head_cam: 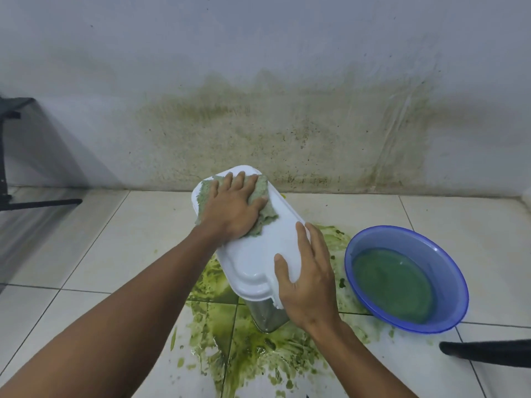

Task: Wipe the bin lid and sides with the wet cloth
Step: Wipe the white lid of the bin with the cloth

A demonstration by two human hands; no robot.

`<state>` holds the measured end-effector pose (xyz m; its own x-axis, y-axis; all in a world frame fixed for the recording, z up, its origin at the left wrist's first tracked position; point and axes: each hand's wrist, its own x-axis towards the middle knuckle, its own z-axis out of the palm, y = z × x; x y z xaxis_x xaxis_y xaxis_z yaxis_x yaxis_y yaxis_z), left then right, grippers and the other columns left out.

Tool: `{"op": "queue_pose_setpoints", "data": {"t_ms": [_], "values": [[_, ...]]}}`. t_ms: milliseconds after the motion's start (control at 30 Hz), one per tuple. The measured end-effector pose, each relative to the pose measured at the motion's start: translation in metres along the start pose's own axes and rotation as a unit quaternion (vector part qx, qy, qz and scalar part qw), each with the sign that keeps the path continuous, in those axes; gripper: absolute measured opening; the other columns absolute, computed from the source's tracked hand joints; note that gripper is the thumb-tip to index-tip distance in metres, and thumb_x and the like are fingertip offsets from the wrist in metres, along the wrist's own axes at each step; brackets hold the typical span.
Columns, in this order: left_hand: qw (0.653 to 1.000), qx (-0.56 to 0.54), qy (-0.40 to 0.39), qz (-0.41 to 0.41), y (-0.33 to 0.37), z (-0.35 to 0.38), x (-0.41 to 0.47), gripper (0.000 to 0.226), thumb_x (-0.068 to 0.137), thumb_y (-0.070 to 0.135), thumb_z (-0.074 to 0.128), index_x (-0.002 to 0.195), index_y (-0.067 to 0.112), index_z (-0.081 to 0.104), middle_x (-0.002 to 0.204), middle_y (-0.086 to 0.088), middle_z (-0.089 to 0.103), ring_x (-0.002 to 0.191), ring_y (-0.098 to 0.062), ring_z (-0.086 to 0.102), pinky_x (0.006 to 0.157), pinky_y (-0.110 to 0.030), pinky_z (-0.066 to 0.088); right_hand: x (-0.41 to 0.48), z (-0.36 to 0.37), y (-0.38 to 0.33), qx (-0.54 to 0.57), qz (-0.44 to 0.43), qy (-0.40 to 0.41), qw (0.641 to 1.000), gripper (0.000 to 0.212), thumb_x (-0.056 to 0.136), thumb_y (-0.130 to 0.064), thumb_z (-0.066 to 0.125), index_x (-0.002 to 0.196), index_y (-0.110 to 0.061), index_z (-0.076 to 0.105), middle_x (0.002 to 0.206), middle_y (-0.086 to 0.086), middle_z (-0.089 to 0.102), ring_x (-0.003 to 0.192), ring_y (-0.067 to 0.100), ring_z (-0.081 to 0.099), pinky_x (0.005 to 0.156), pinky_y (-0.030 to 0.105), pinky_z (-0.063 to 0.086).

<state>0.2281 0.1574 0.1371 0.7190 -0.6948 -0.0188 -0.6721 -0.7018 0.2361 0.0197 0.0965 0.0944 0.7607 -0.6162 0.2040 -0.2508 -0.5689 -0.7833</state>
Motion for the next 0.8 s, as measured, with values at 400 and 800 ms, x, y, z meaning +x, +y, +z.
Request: {"op": "queue_pose_setpoints", "data": {"t_ms": [400,800], "values": [[1.000,-0.009,-0.005,0.022,0.043,0.007,-0.108,0.066,0.103,0.061,0.007,0.160,0.033,-0.013,0.166,0.010,-0.024,0.149,-0.011,-0.034,0.122,-0.040,-0.023,0.179,0.007,-0.027,0.046,-0.051,-0.279,0.958,0.039,0.106,-0.020,0.047,0.144,-0.023,0.054,0.161,-0.007,0.032,0.152,0.010,0.019,0.122,0.028,0.014],[1.000,-0.019,-0.013,0.012,0.018,0.007,-0.082,0.068,0.100,0.059,0.007,0.162,0.035,-0.005,0.169,0.010,-0.014,0.153,-0.009,-0.024,0.126,-0.040,-0.012,0.211,0.035,-0.029,-0.151,-0.156,-0.308,0.926,0.043,0.108,-0.040,0.037,0.151,-0.042,0.037,0.167,-0.011,0.013,0.155,0.013,-0.001,0.125,0.041,0.006]]}}
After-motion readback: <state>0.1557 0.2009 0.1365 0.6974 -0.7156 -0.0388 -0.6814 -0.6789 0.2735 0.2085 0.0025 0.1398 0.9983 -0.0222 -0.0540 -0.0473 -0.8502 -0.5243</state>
